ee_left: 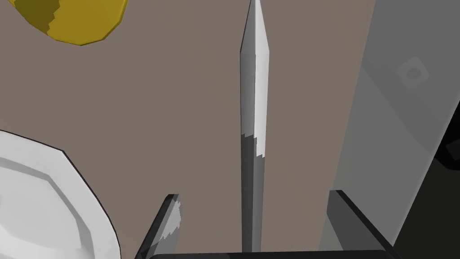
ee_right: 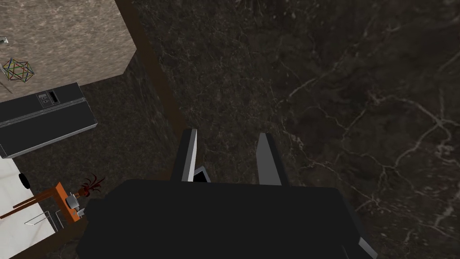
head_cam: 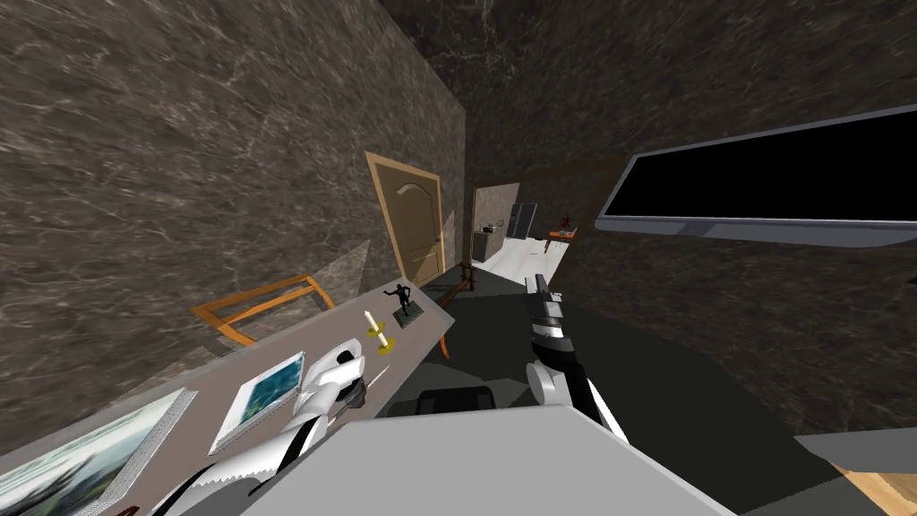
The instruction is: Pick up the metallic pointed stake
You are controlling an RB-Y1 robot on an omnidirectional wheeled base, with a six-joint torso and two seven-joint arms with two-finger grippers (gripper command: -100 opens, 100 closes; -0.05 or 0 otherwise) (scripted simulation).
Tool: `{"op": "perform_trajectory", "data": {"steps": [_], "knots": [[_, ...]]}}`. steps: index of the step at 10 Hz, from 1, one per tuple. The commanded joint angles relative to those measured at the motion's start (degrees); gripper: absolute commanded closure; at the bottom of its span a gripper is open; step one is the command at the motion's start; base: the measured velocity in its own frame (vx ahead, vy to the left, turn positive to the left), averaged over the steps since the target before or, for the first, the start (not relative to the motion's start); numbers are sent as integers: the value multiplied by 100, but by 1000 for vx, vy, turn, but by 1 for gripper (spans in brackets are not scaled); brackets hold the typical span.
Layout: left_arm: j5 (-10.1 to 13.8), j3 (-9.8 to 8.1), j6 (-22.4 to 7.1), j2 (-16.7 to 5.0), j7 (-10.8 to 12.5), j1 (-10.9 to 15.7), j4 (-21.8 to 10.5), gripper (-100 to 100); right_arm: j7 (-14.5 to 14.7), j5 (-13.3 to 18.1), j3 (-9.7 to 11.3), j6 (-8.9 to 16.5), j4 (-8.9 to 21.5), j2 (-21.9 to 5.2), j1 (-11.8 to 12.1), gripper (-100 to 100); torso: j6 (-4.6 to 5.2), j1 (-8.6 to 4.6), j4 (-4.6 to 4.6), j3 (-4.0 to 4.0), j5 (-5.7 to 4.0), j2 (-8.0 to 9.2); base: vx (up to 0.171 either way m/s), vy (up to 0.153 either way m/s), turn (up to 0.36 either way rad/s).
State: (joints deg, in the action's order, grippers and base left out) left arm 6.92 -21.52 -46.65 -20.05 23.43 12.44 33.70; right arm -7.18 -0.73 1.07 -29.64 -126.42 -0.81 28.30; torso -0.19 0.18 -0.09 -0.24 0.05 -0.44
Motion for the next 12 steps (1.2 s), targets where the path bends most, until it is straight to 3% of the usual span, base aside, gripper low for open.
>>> {"op": "perform_trajectory", "data": {"steps": [1, 4, 5, 6, 9, 11, 12], "knots": [[-123, 14, 26, 200, -203, -159, 226, -100, 0, 0, 0, 0, 0, 0, 0, 0, 0, 0, 0, 0, 0, 0, 121, 41, 311], [-405, 53, -75, 705, -552, -689, 946, -100, 0, 0, 0, 0, 0, 0, 2, 0, 3, 1, -11, -31, 1, -55, 190, 36, 334], [-405, 53, -75, 705, -552, -689, 1102, -100, 0, 0, 0, 0, 0, -1, 1, 0, 4, 11, -12, -30, 2, -51, 106, 34, 52], [-499, 65, -109, 873, -668, -865, 1311, -100, 0, 0, 1, 0, 0, 0, -1, 0, 11, 10, -6, -19, 2, -31, 85, 21, 177], [-593, 78, -143, 1042, -784, -1042, 1686, -100, 0, 0, 0, 0, 0, 0, -1, 0, 5, 6, -2, -7, 1, -11, 75, 13, 141], [-781, 104, -211, 1378, -1017, -1395, 2109, -100, 0, 0, 0, 0, 0, 0, -1, 0, 6, 5, -2, -7, 1, -11, 115, 4, 249], [-781, 104, -211, 1378, -1017, -1395, 2224, -100, 0, 0, 0, 0, 0, 0, 0, 0, 6, -4, -5, -16, 1, -27, 108, -16, 149]]}}
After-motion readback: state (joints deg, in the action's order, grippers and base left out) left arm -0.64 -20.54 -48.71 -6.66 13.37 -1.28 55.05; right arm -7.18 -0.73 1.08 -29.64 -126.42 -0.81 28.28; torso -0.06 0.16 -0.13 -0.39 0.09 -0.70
